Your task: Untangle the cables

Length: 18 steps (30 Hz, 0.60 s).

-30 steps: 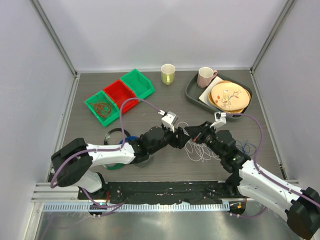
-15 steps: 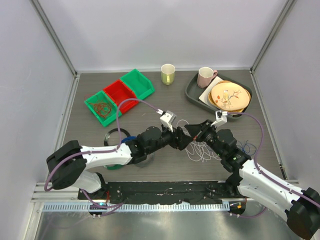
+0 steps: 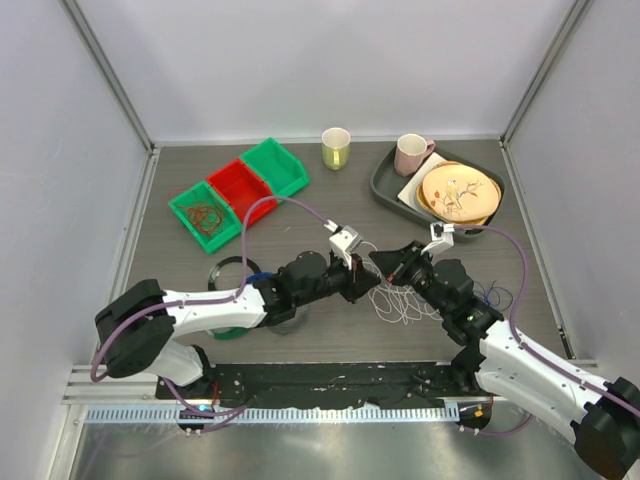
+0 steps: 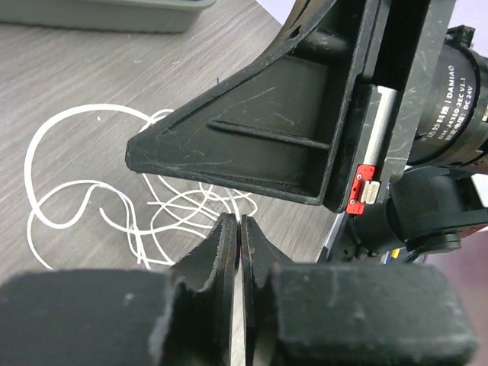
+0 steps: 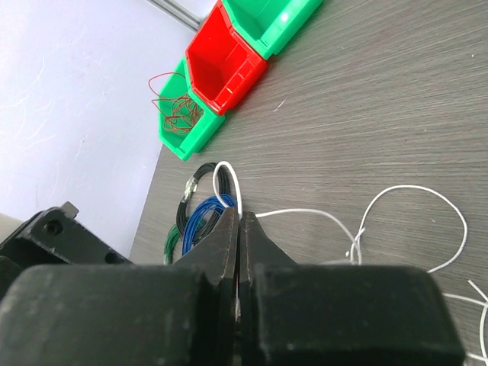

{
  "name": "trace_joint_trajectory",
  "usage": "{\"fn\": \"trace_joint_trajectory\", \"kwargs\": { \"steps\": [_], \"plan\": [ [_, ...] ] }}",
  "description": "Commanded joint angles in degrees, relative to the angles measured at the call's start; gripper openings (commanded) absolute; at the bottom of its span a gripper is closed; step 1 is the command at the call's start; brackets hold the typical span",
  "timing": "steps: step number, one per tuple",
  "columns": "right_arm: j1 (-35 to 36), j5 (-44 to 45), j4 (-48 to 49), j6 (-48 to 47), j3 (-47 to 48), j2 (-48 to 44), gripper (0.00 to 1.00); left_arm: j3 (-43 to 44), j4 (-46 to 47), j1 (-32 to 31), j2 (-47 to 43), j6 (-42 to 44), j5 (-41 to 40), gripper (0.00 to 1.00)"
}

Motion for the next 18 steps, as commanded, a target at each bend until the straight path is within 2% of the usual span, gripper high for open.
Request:
{"fn": "trace_joint_trajectory", "kwargs": {
  "steps": [1,5,7,9,10,12,13,16,18],
  "plan": [
    [0.12,0.52,0.73,-0.52,1.65,-0.96,0.01,1.86,-1.87,-0.21,-2.27,3.43,-1.10,0.00],
    [0.12,1.13,0.12,-1.13,1.73,-1.22,0.01,0.63,-4.42,-0.21,-5.52,3.35,-9.61,0.00],
    [0.04,1.83,-0.50,-2.35,2.17,-1.22,0.11,0.37,-8.10,-0.21,-8.24,3.00,-15.56,0.00],
    [0.04,2.01,-1.20,-4.03,2.70,-1.04,0.30,0.11,-12.48,-0.21,-11.83,1.68,-20.94,0.00],
    [0.04,2.36,-1.46,-4.90,2.96,-0.78,0.47,0.19,-14.25,-0.21,-13.34,1.33,-27.14,0.00],
    [0.04,2.45,-2.87,-7.37,4.10,-0.26,0.59,0.54,-19.86,-0.21,-16.15,-0.68,-33.68,0.00],
    [0.12,2.37,-3.39,-8.42,4.63,0.88,0.60,0.46,-21.37,-0.21,-19.38,-0.96,-40.50,0.00],
    [0.12,0.01,-4.54,-12.11,7.00,4.30,0.62,0.72,-26.91,-0.12,-25.10,-1.92,-47.57,0.00],
    [0.21,-6.74,-3.67,-15.54,8.75,9.31,0.64,1.33,-29.55,-0.12,-27.75,-2.10,-50.84,0.00]
  ]
}}
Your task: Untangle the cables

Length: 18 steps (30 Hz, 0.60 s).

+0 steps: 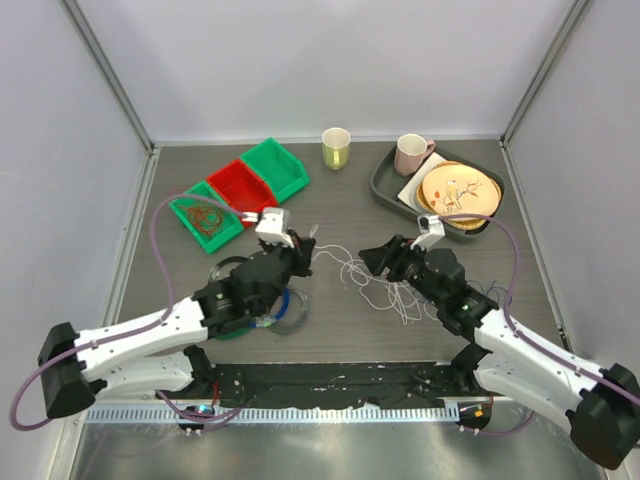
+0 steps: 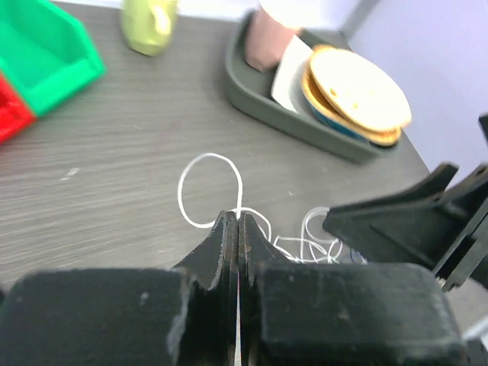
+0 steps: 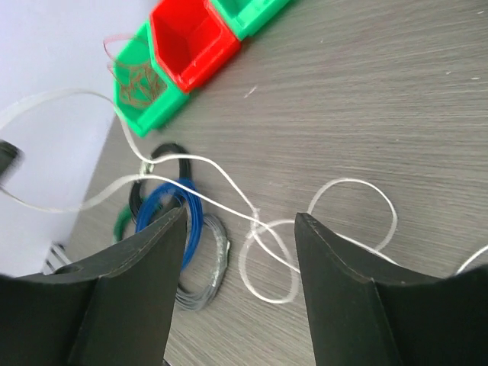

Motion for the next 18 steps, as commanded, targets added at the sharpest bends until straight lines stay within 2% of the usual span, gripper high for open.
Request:
{"fn": "trace_joint_trajectory", "kwargs": {
  "steps": [1,5,8,10,14,18],
  "plan": [
    [0.17,-9.34,0.71,-8.16,5.81,7.96,0.65,1.97,-9.66,0.14,-7.52,-2.19,-16.37,0.00],
    [2.53,-14.20,0.01,-13.69,9.15,16.76,0.67,5.39,-17.32,0.14,-11.30,-3.86,-23.14,0.00],
    [7.27,-9.74,-4.36,-20.63,12.84,23.52,0.69,6.10,-20.05,0.14,-14.55,-4.12,-25.17,0.00],
    [10.35,-3.24,-6.23,-24.66,15.48,28.27,0.70,6.10,-21.63,0.23,-16.14,-4.13,-25.52,0.00],
    [10.98,-1.37,-6.24,-27.58,17.68,34.34,0.70,5.84,-24.88,0.23,-19.57,-5.70,-26.31,0.00],
    [11.33,-6.62,-7.29,-29.69,19.70,39.26,0.65,5.31,-29.27,0.23,-22.47,-7.81,-29.21,0.00]
  ]
}}
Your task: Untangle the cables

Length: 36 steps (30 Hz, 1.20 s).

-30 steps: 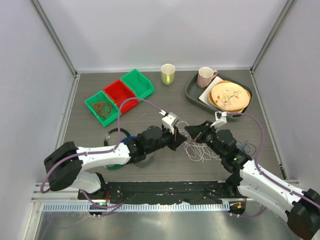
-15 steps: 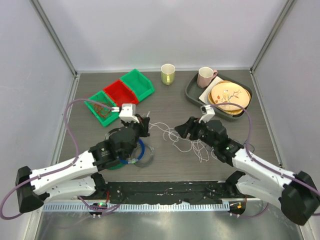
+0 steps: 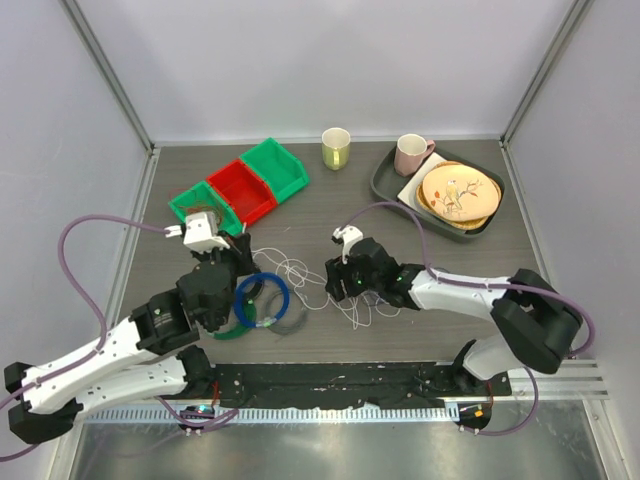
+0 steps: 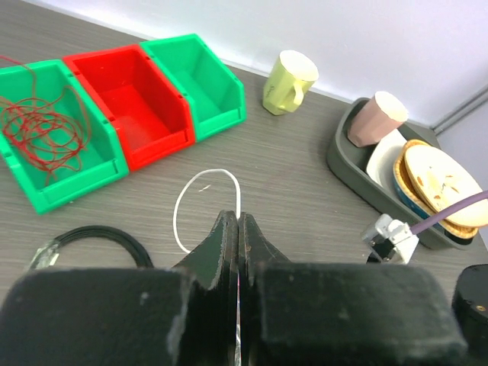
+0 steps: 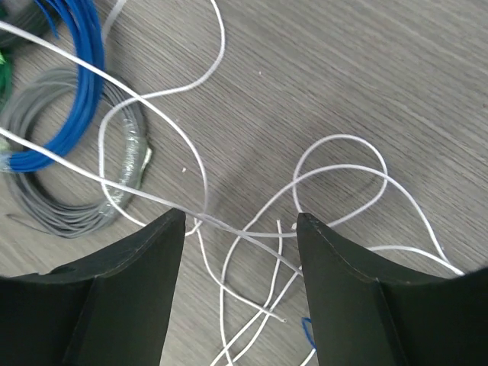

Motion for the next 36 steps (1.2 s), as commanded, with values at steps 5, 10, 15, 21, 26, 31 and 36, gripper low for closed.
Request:
{"fn": "trace_joint_trajectory", "kwargs": {
  "steps": [5,10,15,21,26,31,36],
  "plan": [
    [1.10,-1.75,-2.20,-6.23,5.39,7.77,0.64,0.83,-7.15,0.01,-6.50,-3.84,-7.78,0.00],
    [1.46,4.31,-3.35,-4.39,6.98,9.63,0.45,-1.02,-7.86,0.10,-11.33,-4.28,-8.93,0.00],
    [1.02,21.93,-5.88,1.92,6.11,5.33,0.09,-1.11,-10.93,0.01,-15.46,-5.95,-11.30,0.00],
    [-7.31,27.18,-16.17,12.21,5.76,2.68,0.05,-1.02,-13.30,0.10,-18.45,-7.27,-12.88,0.00],
    [-19.43,20.84,-19.43,18.10,3.12,3.47,0.04,0.56,-16.29,0.10,-20.21,-7.71,-15.17,0.00],
    [-24.55,21.81,-21.36,20.57,0.93,0.23,0.08,1.27,-19.46,0.10,-23.28,-9.99,-15.69,0.00],
    [-28.51,21.46,-20.15,19.71,-1.71,-8.12,0.11,0.48,-18.15,0.01,-24.87,-9.47,-14.91,0.00]
  ]
}}
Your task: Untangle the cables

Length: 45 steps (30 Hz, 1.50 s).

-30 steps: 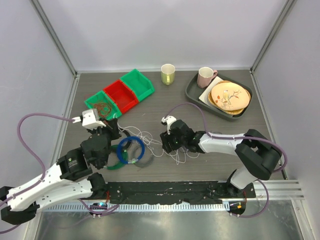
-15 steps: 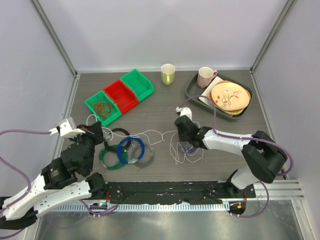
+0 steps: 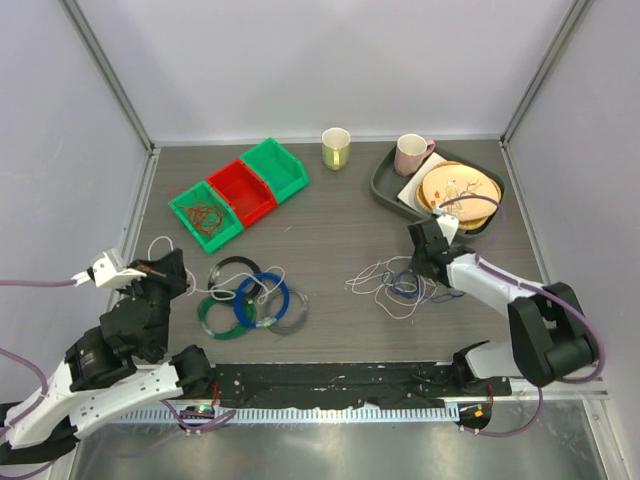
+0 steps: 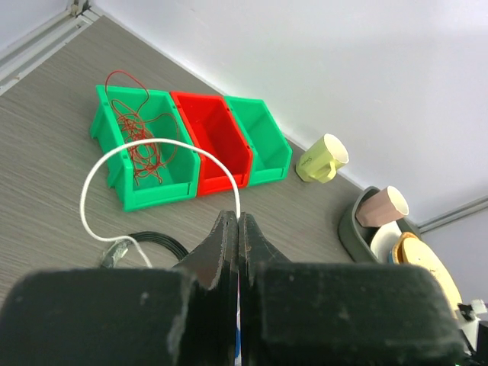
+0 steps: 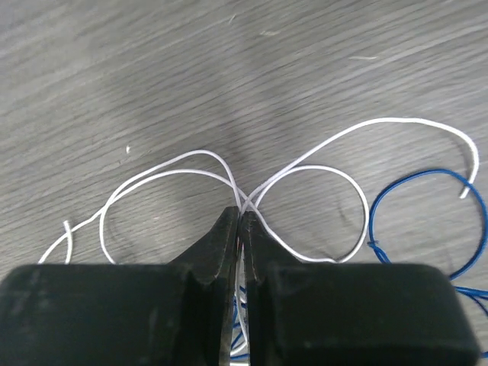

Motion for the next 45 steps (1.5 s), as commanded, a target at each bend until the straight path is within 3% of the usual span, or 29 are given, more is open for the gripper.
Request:
{"fn": "trace_joint_trajectory", "kwargs": {
  "steps": [1,3,4,7,10,20,29,34,40,45],
  "plan": [
    [-1.72,-0.77,1.35,-0.08,-1.89,-7.79,0.15,0.83,2.33,0.10,-0.15,-0.12,-1.47,0.00],
    [-1.72,-7.23,6.15,-3.40,-3.12,-11.38,0.21,0.74,4.10,0.01,0.99,1.65,0.28,0.00],
    [-1.72,-9.98,8.10,-4.38,-4.52,-12.54,0.33,0.82,5.50,0.01,1.78,2.96,0.99,0.00],
    [-1.63,-20.70,15.22,-5.27,-7.42,-17.81,0.53,1.70,7.61,0.01,6.17,4.81,3.19,0.00],
    [-0.58,-27.75,21.47,-5.62,-9.80,-22.46,0.59,2.41,9.46,0.10,12.23,5.43,6.44,0.00],
    [1.27,-28.37,22.01,-5.72,-9.63,-23.46,0.63,4.69,13.51,0.89,41.31,0.95,25.04,0.00],
    [1.27,-26.70,21.13,-4.75,-9.28,-21.17,0.63,6.36,20.18,7.48,62.84,3.67,45.81,0.01],
    [1.27,-26.53,21.13,-4.83,-9.28,-20.73,0.63,8.73,22.21,7.74,69.63,6.48,53.54,0.13],
    [1.27,-26.53,21.04,-4.83,-9.11,-20.55,0.63,10.23,20.54,7.75,75.26,9.12,56.37,0.22],
    [1.27,-26.26,20.78,-5.01,-9.10,-20.73,0.63,8.91,21.24,7.75,75.18,11.84,57.68,0.57]
  ]
}}
